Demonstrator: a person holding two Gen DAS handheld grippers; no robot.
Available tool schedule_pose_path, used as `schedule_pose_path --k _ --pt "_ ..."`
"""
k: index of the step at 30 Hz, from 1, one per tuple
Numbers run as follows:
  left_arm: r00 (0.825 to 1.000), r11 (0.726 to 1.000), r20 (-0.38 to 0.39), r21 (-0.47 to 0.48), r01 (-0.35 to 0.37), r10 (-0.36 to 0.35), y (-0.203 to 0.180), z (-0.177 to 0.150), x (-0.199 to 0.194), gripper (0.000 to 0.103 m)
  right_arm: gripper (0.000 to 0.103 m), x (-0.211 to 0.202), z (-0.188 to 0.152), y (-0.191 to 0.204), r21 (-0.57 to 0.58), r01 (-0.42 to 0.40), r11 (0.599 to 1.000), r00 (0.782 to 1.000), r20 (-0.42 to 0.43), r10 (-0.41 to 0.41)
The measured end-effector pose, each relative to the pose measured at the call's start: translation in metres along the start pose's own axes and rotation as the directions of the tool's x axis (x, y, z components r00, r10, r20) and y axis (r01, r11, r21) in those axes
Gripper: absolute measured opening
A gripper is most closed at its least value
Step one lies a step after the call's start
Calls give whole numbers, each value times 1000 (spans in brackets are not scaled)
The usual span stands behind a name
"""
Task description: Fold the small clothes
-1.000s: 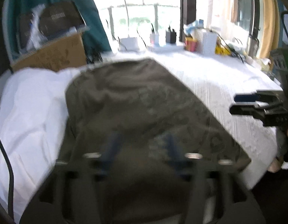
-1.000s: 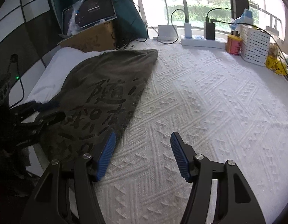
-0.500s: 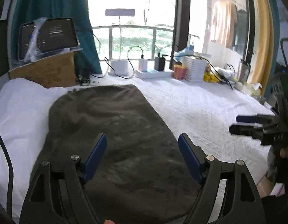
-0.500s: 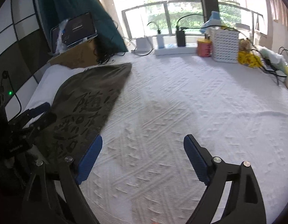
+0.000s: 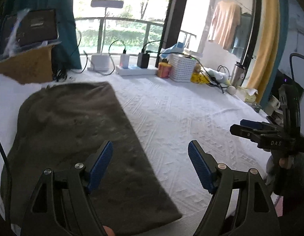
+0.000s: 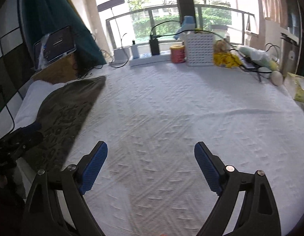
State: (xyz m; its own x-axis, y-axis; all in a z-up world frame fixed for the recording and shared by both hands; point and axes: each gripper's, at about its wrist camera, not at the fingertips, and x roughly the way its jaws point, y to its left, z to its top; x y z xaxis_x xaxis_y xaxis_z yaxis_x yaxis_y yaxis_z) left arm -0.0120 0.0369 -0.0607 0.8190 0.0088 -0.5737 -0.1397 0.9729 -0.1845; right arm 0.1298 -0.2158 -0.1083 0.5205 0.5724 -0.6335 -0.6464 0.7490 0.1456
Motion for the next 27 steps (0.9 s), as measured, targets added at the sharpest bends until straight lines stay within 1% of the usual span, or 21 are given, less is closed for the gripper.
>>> schedule_pose_path --k 2,5,8,10,15,21,27 --pt "1000 999 27 32 10 -11 -7 5 -3 81 90 -5 1 -7 2 18 1000 1000 8 -18" --pt "995 994 100 111 -11 0 -24 15 -10 81 90 -12 4 -15 14 49 999 999 14 -49" --pt "990 988 144 154 -24 1 -35 25 -15 81 90 -17 8 -23 27 77 997 997 29 -77" --pt "985 986 169 166 -7 -21 -41 33 -17 81 90 -21 11 -27 31 90 995 995 39 -92" --pt "978 984 204 180 2 -40 -48 52 -17 81 90 -34 19 -29 26 114 993 990 75 -116" --pt "959 977 281 209 -32 -29 -52 76 -31 81 90 -57 34 -31 10 140 990 979 147 -140" --pt "946 976 325 209 -61 -10 -52 94 -46 81 90 -85 50 -31 5 165 986 960 226 -162"
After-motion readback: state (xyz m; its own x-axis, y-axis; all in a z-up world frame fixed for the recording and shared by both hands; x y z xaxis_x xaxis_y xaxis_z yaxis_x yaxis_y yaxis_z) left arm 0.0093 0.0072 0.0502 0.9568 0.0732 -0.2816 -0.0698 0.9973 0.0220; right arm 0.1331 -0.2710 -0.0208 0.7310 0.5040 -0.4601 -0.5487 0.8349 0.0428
